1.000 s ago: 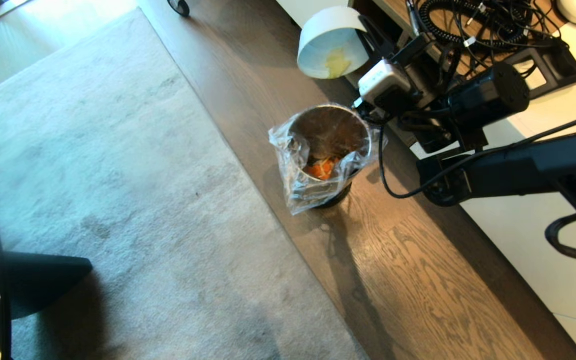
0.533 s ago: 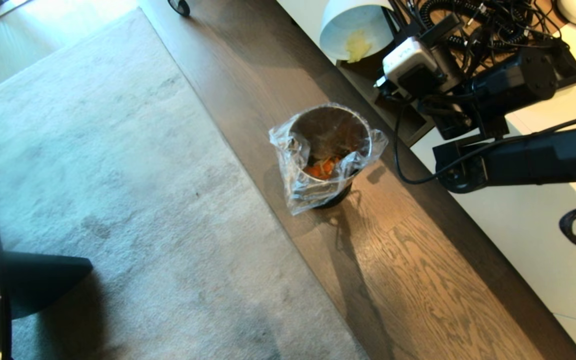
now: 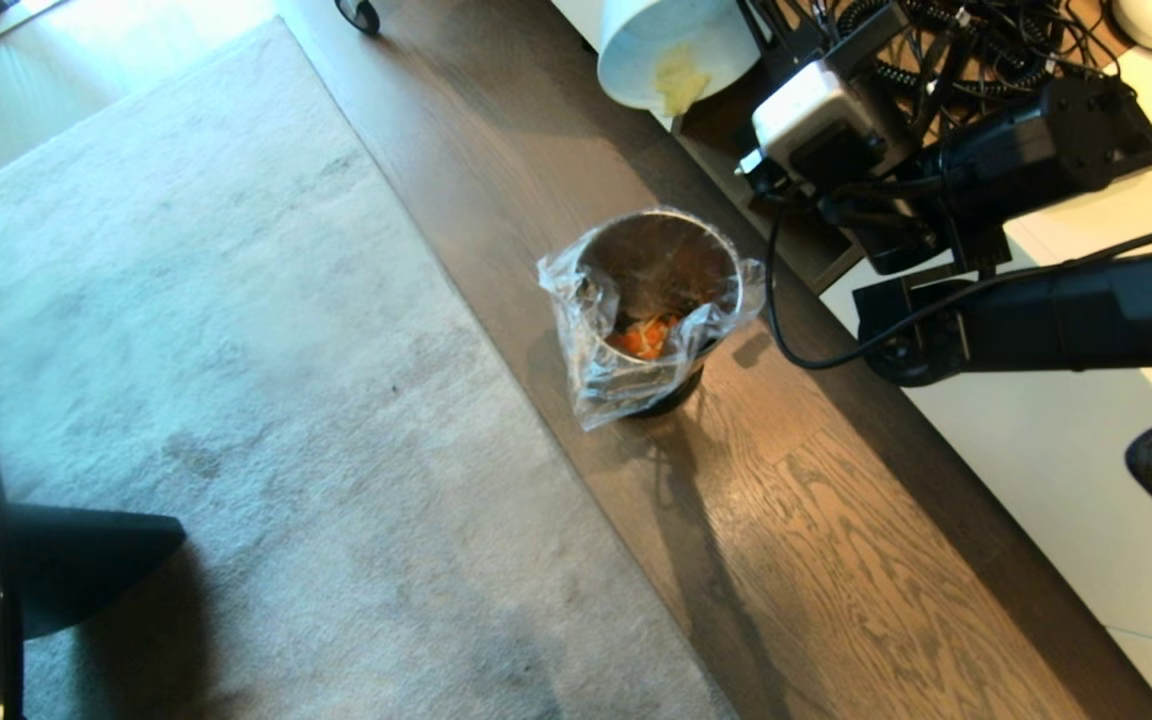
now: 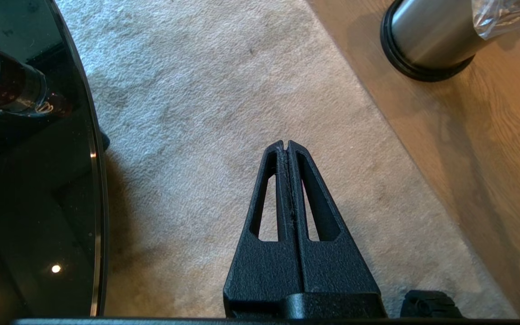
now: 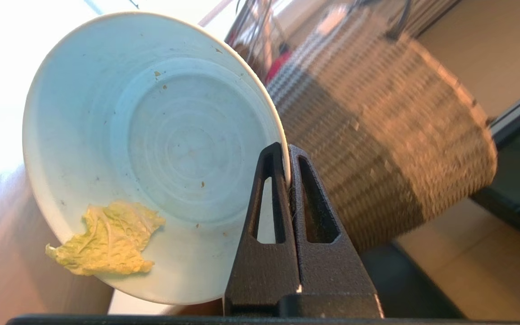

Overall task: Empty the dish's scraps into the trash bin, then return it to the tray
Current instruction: Pour the leftover food from the bowl into the trash can

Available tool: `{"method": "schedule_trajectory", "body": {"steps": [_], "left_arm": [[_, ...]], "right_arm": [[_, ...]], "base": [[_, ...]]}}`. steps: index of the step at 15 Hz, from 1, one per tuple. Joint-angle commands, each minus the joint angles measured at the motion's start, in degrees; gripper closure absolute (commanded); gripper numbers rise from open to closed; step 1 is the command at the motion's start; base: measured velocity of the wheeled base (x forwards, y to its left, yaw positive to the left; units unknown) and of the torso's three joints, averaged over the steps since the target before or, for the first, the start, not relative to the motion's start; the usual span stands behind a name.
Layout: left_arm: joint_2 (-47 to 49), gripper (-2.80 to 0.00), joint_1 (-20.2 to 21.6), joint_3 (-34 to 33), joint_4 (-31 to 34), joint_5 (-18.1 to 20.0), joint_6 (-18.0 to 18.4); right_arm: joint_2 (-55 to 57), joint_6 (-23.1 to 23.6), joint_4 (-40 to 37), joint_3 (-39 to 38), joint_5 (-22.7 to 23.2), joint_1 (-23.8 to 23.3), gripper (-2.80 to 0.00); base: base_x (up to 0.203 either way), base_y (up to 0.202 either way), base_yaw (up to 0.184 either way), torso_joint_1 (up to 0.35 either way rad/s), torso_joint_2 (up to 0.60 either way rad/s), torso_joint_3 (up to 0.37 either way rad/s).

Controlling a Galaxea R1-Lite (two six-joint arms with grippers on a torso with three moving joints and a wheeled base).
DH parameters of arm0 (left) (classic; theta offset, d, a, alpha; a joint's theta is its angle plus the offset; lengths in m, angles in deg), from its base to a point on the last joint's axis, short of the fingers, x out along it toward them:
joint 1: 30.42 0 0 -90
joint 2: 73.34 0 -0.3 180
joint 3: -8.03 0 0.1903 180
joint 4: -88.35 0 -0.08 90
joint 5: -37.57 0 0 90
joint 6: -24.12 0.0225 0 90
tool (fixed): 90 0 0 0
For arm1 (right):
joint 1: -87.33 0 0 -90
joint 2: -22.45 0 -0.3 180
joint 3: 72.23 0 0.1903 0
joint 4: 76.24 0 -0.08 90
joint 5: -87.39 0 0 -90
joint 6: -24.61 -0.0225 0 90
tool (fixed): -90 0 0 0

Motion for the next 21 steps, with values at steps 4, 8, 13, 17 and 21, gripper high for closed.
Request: {"method": "schedule_trajectory", "body": {"steps": [4,8,13,17,21], "left_arm": [[0.0,0.00,0.0,0.0,0.0,0.0,-0.1],[0.0,0.00,0.0,0.0,0.0,0.0,-0.1],[0.0,0.00,0.0,0.0,0.0,0.0,-0.1],[0.0,0.00,0.0,0.0,0.0,0.0,-0.1],[0.0,0.00,0.0,0.0,0.0,0.0,-0.1]], "right_arm": [[-1.7,-0.1,2.5,0.5,0.1,1.7,0.00],[-6.1,-0.9,2.6,-0.5,0.1,2.3,0.00],[-5.8,-1.5,1.7,4.8,0.2,3.3,0.00],[-7.4,-2.8,1.5,3.8,0.7,4.7,0.00],[-7.3,-2.7,2.3,2.5,0.7,5.2,0.00]], "base": [[0.000,0.000,0.000,0.000,0.00,0.000],[0.000,0.000,0.000,0.000,0.00,0.000],[0.000,0.000,0.000,0.000,0.00,0.000],[0.000,0.000,0.000,0.000,0.00,0.000],[0.000,0.000,0.000,0.000,0.00,0.000]]}}
